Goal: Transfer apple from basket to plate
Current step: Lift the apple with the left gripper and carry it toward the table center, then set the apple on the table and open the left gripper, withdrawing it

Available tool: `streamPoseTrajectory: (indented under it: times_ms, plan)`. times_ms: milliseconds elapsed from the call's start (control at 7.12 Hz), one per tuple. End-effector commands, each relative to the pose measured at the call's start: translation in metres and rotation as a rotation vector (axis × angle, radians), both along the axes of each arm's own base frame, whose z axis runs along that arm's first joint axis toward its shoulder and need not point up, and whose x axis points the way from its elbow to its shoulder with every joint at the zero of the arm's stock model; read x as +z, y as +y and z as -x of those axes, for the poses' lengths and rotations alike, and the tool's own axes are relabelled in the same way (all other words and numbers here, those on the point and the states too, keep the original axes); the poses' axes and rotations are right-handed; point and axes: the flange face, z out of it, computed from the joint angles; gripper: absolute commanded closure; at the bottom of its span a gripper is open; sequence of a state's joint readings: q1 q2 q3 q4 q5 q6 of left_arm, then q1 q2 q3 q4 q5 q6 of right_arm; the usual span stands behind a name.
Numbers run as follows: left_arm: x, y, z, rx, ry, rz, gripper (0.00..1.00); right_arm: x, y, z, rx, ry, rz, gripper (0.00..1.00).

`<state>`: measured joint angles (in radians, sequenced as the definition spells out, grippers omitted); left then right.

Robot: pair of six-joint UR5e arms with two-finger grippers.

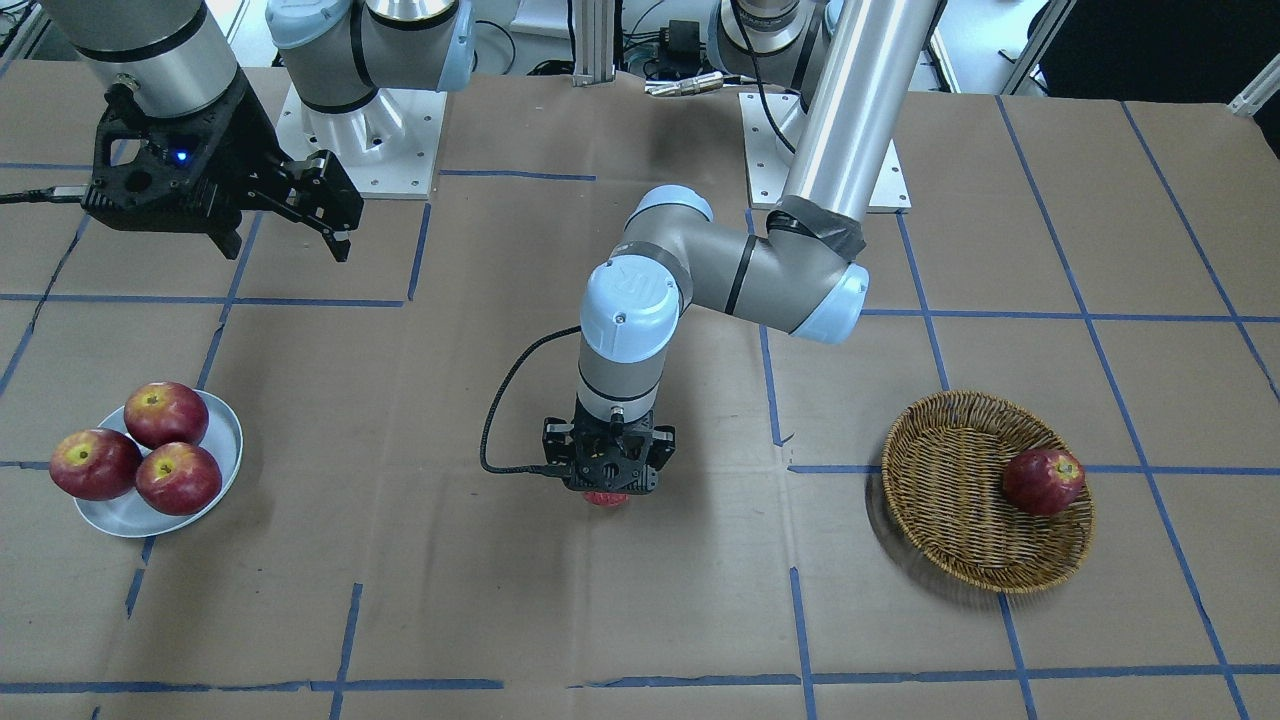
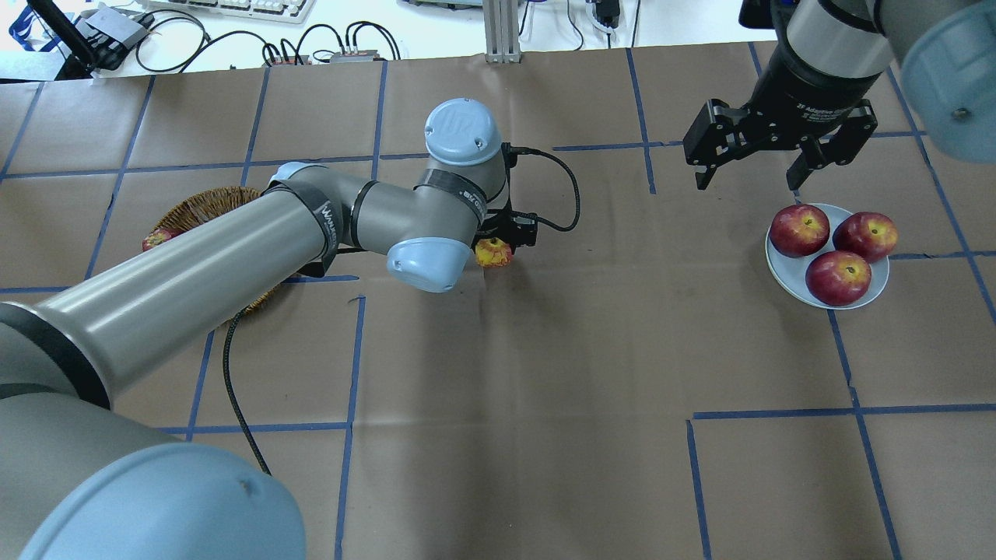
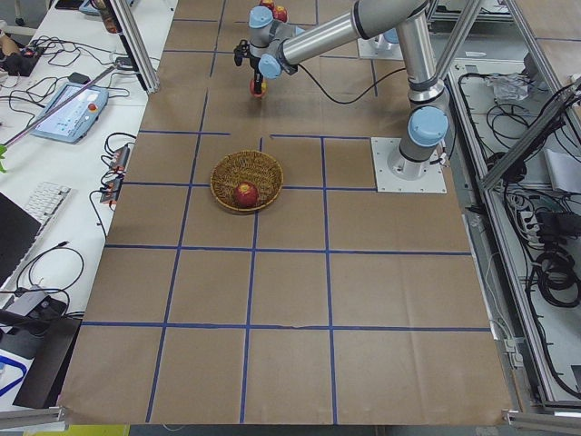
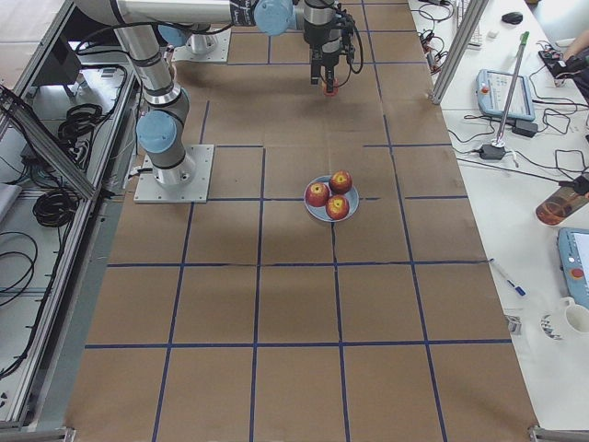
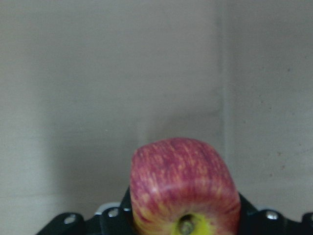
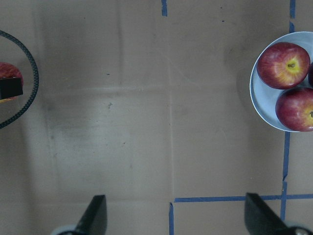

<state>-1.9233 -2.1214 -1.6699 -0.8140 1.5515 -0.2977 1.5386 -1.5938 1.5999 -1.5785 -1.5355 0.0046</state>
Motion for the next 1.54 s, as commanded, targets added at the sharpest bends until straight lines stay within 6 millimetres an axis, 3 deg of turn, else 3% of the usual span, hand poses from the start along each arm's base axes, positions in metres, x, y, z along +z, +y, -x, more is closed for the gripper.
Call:
streamPoseTrajectory:
  times_ms: [0,281,421,702,842,982,1263,1404]
  plan:
    - [-0.001,-0.001,0.011,-0.013,0.005,0.010,0.54,0.000,0.000,0.000,0.000,0.000,0.000,0.00]
    - [-0.003,0.002,0.016,-0.018,0.008,0.004,0.41,0.000,0.000,0.000,0.000,0.000,0.000,0.00]
    - [-0.007,0.002,0.016,-0.013,0.005,-0.004,0.39,0.000,0.000,0.000,0.000,0.000,0.000,0.00]
    - [-0.008,0.004,0.019,0.027,0.011,-0.012,0.03,0.000,0.000,0.000,0.000,0.000,0.000,0.00]
    - [0.001,0.005,0.021,0.043,0.037,-0.012,0.02,0.000,0.000,0.000,0.000,0.000,0.000,0.00]
    - [0.023,0.004,0.016,0.043,0.044,0.014,0.02,0.000,0.000,0.000,0.000,0.000,0.000,0.00]
    - [0.103,-0.007,-0.012,0.008,0.019,0.017,0.02,-0.001,0.000,0.000,0.000,0.000,-0.001,0.00]
    - [0.145,-0.026,-0.050,-0.032,0.007,0.010,0.02,-0.001,-0.001,0.000,-0.002,0.002,0.000,0.00]
